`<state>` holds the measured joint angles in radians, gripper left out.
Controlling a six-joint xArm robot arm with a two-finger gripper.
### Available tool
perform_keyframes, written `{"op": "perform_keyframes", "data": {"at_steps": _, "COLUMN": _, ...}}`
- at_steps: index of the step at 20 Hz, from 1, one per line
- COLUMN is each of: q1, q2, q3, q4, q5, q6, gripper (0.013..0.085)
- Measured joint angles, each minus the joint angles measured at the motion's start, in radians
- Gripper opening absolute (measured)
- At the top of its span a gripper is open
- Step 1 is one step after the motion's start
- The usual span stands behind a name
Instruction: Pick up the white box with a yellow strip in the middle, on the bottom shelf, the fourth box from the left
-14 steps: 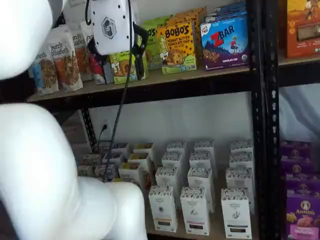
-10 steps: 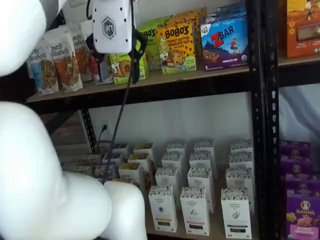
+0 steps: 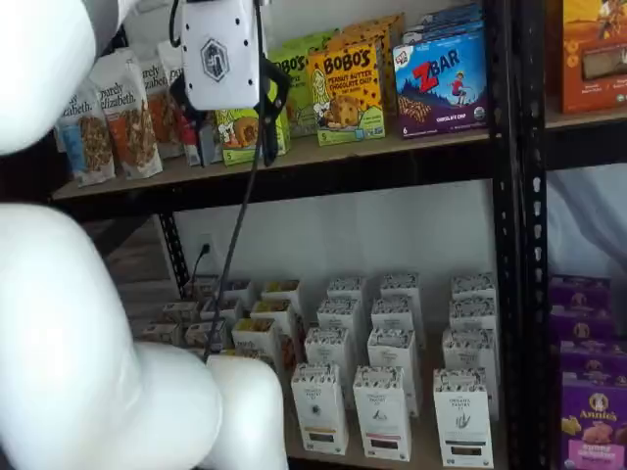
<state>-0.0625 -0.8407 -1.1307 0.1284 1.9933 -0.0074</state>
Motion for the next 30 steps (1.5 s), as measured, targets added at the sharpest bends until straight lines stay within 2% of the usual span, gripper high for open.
{"op": "perform_keyframes", "data": {"at_steps": 9, "q1": 0.09, "q2": 0.008, "q3": 0.074, "q4": -0.06, "q5": -0.123, "q6": 0.06, "gripper": 0.085}}
{"op": "perform_keyframes", "data": {"at_steps": 13, "q1": 0.081, "q2": 0.022, "q3": 0.119, "q4": -0.042, "q5": -0.191, "q6": 0.054, "gripper": 0.085}}
{"op": "perform_keyframes", "data": {"at_steps": 22, "q1": 0.162, "q2": 0.071, "q3": 0.217, "q4": -0.116, "q5": -0.35, "q6": 0.116, "gripper": 0.085}}
{"op": "perform_keyframes", "data": {"at_steps": 25, "q1": 0.199, "q2": 0.091, "q3": 0.266, "q4": -0.143, "q5": -0.424, "q6": 0.153, "gripper": 0.085}}
{"op": "perform_keyframes", "data": {"at_steps": 30, "q1": 0.234, "q2": 0.12, "q3": 0.348, "q4": -0.138, "q5": -0.559, "q6": 0.191, "gripper": 0.085}}
